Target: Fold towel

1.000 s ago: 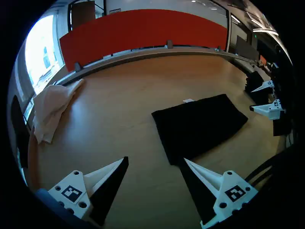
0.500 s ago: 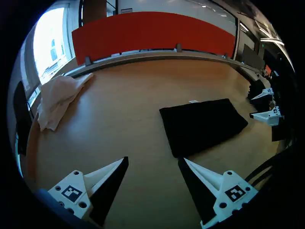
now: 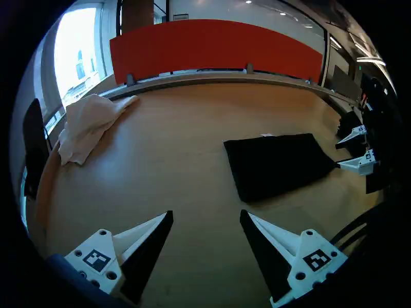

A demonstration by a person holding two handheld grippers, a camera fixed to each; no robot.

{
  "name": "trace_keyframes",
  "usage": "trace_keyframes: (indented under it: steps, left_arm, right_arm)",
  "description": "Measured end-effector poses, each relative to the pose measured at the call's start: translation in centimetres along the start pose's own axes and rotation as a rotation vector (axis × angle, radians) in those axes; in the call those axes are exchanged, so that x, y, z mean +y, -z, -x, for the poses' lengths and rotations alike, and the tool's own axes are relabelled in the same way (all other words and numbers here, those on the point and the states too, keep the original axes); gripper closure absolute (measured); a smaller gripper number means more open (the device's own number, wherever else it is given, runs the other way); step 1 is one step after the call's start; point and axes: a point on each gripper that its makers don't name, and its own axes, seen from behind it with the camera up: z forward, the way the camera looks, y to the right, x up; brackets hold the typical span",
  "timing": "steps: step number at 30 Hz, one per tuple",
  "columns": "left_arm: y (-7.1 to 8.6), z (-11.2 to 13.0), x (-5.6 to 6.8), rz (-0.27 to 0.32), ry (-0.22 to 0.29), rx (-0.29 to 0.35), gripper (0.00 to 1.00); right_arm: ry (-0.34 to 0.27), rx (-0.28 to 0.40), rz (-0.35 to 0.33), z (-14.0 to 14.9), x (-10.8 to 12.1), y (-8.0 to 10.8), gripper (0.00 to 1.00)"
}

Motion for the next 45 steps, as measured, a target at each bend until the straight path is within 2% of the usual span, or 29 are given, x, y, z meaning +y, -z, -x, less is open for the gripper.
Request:
trace_keyframes:
  steps: [4,7,17,24,27,34,38,45]
  left_arm:
    - [0.4,0.1,-0.3,-0.007,0.008,0.011,0.03]
    - [0.6,0.2,-0.7,-0.019,0.008,0.02,0.03]
    - [1.4,1.3,-1.8,-0.046,0.025,0.027,0.03]
    - [2.1,1.7,-2.5,-0.059,0.036,0.031,0.03]
    - [2.4,1.8,-2.8,-0.066,0.037,0.031,0.03]
    - [2.9,2.0,-3.0,-0.069,0.04,0.031,0.03]
    - [3.0,2.0,-3.0,-0.068,0.042,0.032,0.03]
    - [3.0,1.9,-3.0,-0.068,0.044,0.036,0.03]
  right_arm:
    - [0.009,-0.008,-0.014,0.3,-0.2,-0.2,0.07]
    - [0.015,-0.019,-0.025,0.7,-0.2,-0.3,0.11]
    - [0.017,-0.07,-0.075,2.3,-0.6,-0.4,0.4]
    - [0.021,-0.087,-0.087,2.9,-0.5,-0.4,0.47]
    - [0.019,-0.095,-0.088,3.1,-0.4,-0.5,0.58]
    - [0.014,-0.098,-0.089,3.3,-0.1,-0.5,0.74]
    - [0.015,-0.097,-0.094,3.3,-0.1,-0.4,0.87]
    - [0.011,-0.087,-0.106,2.7,-0.2,-0.4,0.96]
